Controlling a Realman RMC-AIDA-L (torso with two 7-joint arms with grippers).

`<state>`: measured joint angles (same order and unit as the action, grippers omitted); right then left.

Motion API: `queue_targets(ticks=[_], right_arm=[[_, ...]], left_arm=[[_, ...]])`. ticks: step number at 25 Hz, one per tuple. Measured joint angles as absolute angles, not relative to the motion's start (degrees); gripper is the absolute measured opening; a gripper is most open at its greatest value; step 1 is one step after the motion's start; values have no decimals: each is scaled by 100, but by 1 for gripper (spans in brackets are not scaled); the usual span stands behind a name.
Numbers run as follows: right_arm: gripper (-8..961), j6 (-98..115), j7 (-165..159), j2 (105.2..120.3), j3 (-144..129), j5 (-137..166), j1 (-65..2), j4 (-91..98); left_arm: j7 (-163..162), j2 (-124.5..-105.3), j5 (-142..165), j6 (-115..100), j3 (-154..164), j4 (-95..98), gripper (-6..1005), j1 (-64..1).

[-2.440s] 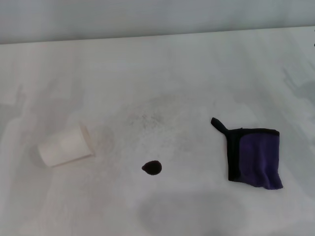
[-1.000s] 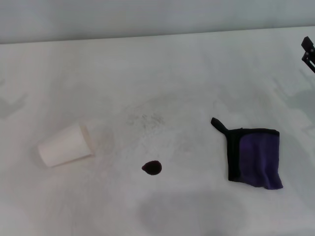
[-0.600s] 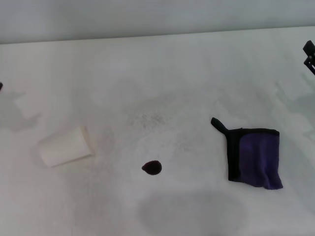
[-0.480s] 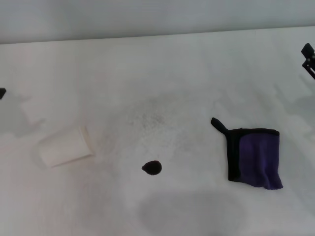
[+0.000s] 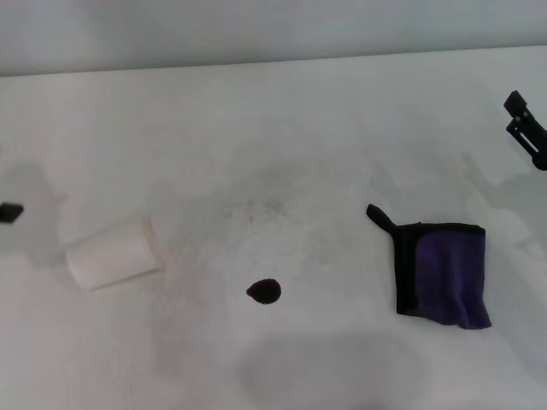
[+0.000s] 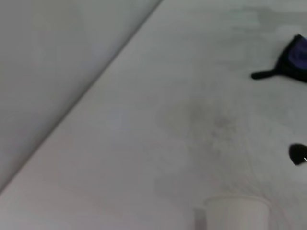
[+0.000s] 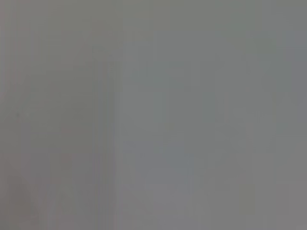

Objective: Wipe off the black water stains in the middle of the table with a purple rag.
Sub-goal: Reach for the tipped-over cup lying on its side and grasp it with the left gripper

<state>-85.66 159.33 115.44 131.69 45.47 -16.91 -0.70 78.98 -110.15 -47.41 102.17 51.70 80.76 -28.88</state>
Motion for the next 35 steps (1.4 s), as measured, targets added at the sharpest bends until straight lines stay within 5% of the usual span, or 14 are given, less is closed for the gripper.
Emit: queue_targets(ticks=[9, 35], right_arm=[[842, -8570, 15731, 11557, 13166, 4553, -1705, 11], [841, -8784, 15627, 11557, 13166, 4560, -1689, 225]], left_arm=[[8698, -11515, -4012, 10063, 5187, 7876, 840, -2861], [9559, -11821, -3912, 9076, 5407, 6530, 840, -2979]])
